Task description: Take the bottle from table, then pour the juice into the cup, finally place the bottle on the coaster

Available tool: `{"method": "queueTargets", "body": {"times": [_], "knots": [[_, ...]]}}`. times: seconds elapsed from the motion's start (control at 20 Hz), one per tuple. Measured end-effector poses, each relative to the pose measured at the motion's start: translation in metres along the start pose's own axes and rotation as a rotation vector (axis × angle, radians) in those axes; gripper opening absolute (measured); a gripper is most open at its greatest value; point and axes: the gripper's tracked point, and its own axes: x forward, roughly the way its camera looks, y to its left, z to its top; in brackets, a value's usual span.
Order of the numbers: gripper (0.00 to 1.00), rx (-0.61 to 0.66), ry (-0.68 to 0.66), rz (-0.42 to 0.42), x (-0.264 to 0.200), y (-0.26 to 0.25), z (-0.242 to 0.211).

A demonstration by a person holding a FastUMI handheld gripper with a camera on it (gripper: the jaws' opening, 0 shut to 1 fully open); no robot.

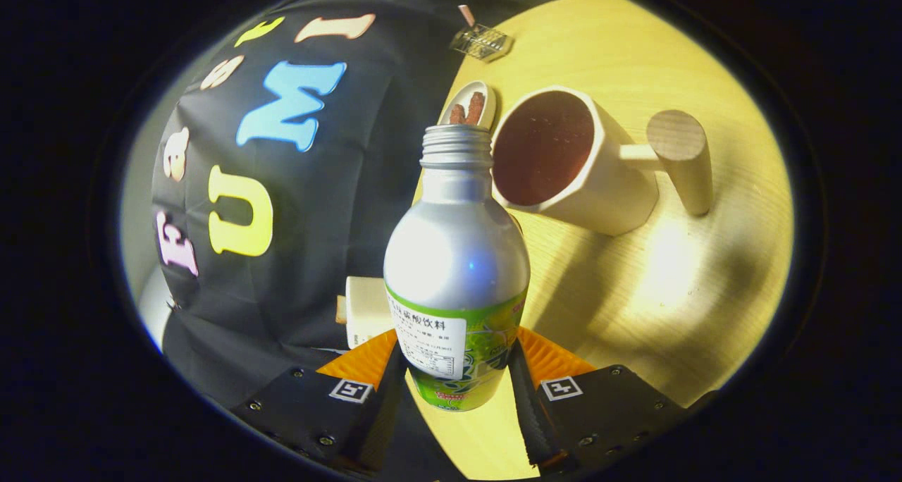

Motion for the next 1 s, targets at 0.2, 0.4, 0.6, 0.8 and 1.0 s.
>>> {"method": "queueTargets", "body": {"times": [0.2,0.4,0.6,0.8,1.0], "knots": [[0.72,-0.118,-0.041,-0.022,0.003,0.000,-0.003],[0.72,-0.248,-0.103,-0.053,0.002,0.002,0.003],[0.72,-0.396,-0.159,-0.099,0.008,0.006,0.012],[0.72,-0.513,-0.223,-0.137,0.017,0.022,0.023],[0.72,-0.640,-0.278,-0.182,0.028,0.033,0.035]]}}
